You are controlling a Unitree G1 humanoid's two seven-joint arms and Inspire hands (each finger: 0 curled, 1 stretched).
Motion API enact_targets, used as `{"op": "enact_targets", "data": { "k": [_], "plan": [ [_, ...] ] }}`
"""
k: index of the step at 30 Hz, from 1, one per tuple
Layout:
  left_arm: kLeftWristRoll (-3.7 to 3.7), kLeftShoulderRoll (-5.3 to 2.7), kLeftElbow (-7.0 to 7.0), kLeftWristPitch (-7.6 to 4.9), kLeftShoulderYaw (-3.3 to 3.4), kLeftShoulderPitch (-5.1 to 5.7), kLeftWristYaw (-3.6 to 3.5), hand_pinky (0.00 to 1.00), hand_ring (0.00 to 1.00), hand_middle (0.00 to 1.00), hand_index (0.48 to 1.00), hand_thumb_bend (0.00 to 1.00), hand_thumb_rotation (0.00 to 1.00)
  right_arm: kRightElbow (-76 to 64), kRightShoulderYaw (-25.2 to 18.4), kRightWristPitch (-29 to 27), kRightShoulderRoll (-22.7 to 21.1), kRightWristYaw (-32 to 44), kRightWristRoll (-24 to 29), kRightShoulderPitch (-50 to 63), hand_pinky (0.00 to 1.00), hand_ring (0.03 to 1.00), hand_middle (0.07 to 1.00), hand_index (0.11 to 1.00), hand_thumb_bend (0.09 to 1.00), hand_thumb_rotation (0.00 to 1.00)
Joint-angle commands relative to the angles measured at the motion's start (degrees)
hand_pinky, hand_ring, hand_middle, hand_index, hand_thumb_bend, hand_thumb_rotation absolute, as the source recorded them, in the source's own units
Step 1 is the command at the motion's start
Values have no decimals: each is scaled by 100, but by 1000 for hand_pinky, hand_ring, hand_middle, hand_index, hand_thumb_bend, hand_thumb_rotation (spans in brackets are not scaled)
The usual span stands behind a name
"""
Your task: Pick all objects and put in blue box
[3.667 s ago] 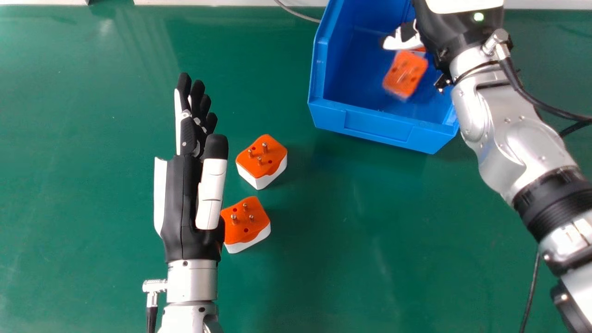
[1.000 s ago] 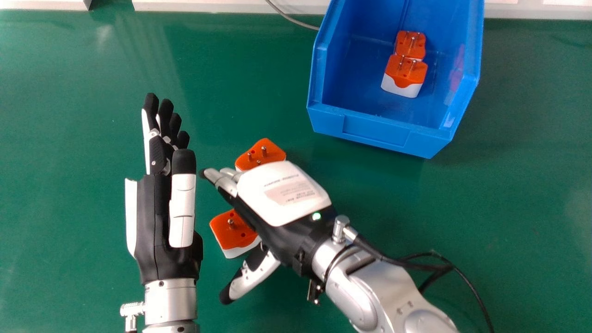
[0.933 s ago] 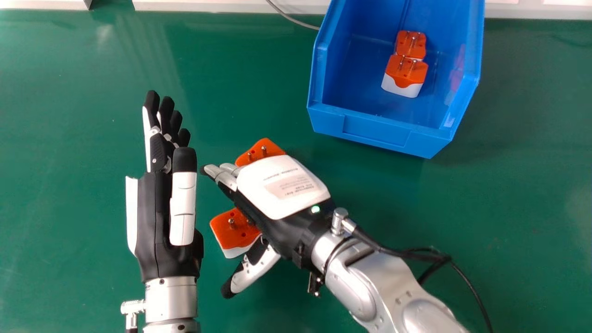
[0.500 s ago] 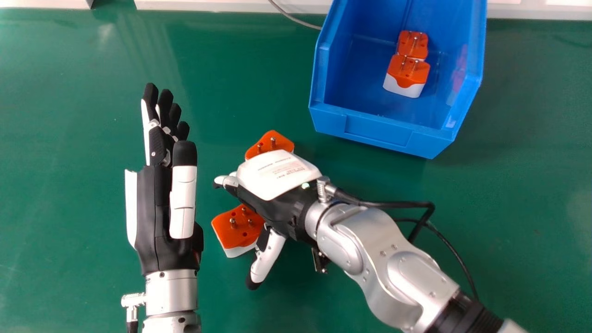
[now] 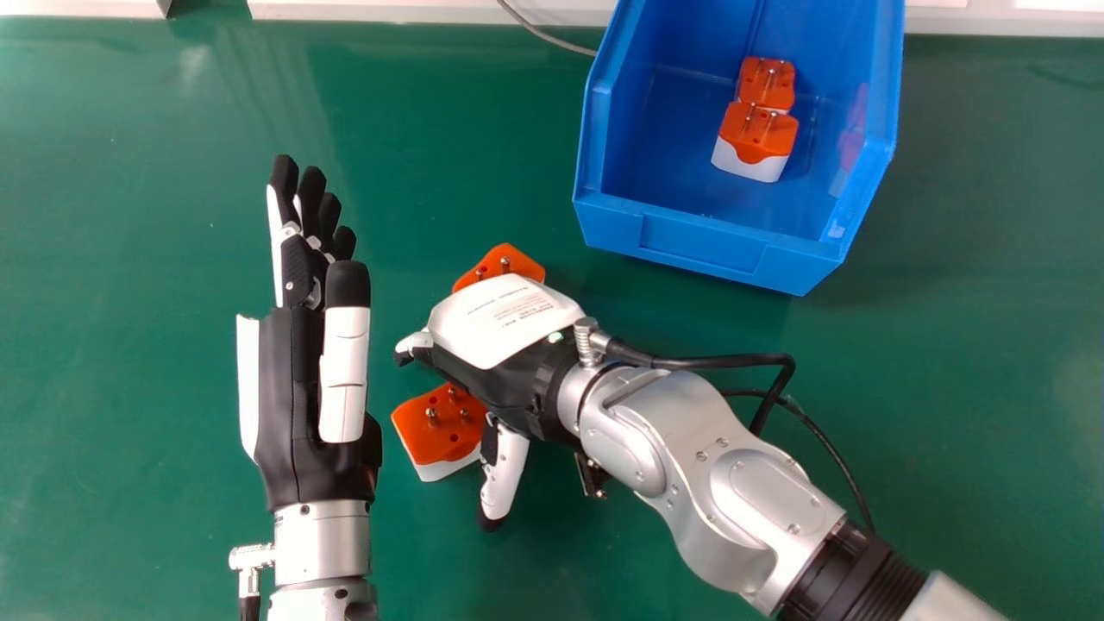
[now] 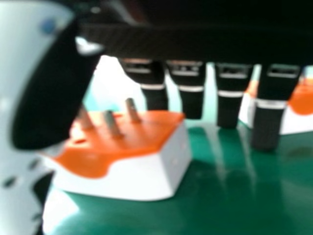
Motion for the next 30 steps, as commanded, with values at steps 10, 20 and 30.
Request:
{"op": "enact_targets", "data": {
  "k": [10,20,30],
  "plan": [
    [20,-160,-72,-183,-26,4,-42,1000,1000,1000,1000,836,873,225,-192,-675,162,-848,780,408,653,775,829,796,871,134],
    [27,-141,-56,-204,-24,32,-69,1000,1000,1000,1000,834,873,486,-266,-1138,260,-1833,907,564,506,609,685,695,744,86],
    [2,-151,-54,-229,-16,51,-106,1000,1000,1000,1000,832,873,466,-260,-1119,240,-1797,818,546,447,544,631,660,699,68]
  ]
}}
